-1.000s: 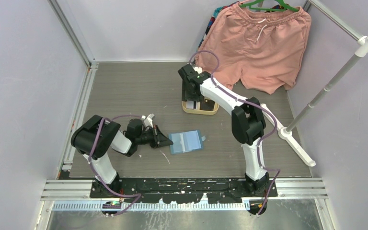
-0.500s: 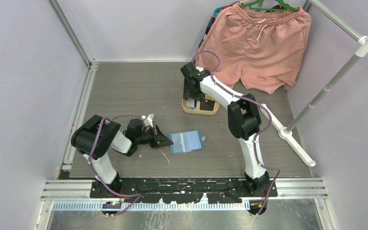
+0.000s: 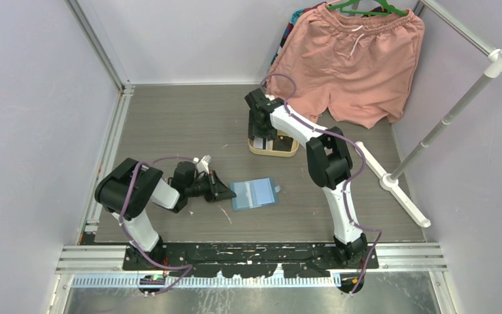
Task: Take the credit cards out of the card holder
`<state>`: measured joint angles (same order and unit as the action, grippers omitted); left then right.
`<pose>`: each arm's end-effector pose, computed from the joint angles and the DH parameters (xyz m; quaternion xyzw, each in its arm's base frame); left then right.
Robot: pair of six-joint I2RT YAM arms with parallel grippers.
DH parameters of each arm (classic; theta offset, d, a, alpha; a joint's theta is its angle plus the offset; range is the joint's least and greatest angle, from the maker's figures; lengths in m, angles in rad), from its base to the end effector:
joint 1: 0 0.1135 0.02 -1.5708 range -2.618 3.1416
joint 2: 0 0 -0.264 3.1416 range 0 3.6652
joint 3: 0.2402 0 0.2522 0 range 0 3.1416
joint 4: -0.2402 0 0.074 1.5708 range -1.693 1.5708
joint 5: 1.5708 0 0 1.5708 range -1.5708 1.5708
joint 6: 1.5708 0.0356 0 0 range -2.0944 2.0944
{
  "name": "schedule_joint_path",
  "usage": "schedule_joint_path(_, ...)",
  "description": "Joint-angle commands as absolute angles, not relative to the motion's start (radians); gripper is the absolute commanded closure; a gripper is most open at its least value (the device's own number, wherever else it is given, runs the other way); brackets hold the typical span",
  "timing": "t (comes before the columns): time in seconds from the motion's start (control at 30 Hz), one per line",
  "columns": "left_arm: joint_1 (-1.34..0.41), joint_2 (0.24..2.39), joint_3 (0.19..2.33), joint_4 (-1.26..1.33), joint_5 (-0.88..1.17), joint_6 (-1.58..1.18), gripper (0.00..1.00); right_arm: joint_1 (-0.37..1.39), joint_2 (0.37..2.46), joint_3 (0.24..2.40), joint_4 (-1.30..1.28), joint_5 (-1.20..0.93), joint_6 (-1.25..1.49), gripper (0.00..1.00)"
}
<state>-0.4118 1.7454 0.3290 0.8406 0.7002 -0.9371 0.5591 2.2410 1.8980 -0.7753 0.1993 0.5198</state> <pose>0.2178 -0.1202 0.0856 -0.0562 0.8397 -0.5154 0.1619 0.4127 0.2499 0.1966 0.0033 0.9699 0.0315 0.2413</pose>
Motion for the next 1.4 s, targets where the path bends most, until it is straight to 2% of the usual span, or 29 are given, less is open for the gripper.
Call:
schedule_joint_path(0.0,-0.411,1.738,0.325,0.724,0.63,-0.881,1.0,0.554,2.238,1.904,-0.746,0.192,0.503,0.77)
schedule_joint_path(0.1,-0.411,1.733,0.327,0.714,0.629,-0.879,1.0,0.55,2.237,1.904,-0.747,0.193,0.501,0.64)
schedule_joint_path(0.4,-0.411,1.715,0.327,0.694,0.623,-0.874,1.0,0.547,2.223,1.907,-0.75,0.201,0.492,0.55)
schedule_joint_path(0.63,-0.411,1.689,0.322,0.673,0.62,-0.87,1.0,0.547,2.219,1.93,-0.766,0.192,0.477,0.33)
schedule_joint_path(0.83,-0.411,1.655,0.322,0.634,0.611,-0.858,1.0,0.547,2.202,1.942,-0.774,0.211,0.47,0.08)
schedule_joint_path(0.87,-0.411,1.647,0.321,0.629,0.61,-0.858,1.0,0.548,2.2,1.945,-0.777,0.21,0.469,0.06)
schedule_joint_path(1.23,-0.411,1.551,0.351,0.479,0.567,-0.808,1.0,0.571,1.979,1.821,-0.717,0.218,0.47,0.04)
schedule_joint_path(1.37,-0.41,1.502,0.371,0.426,0.546,-0.795,1.0,0.636,1.848,1.685,-0.646,0.221,0.483,0.04)
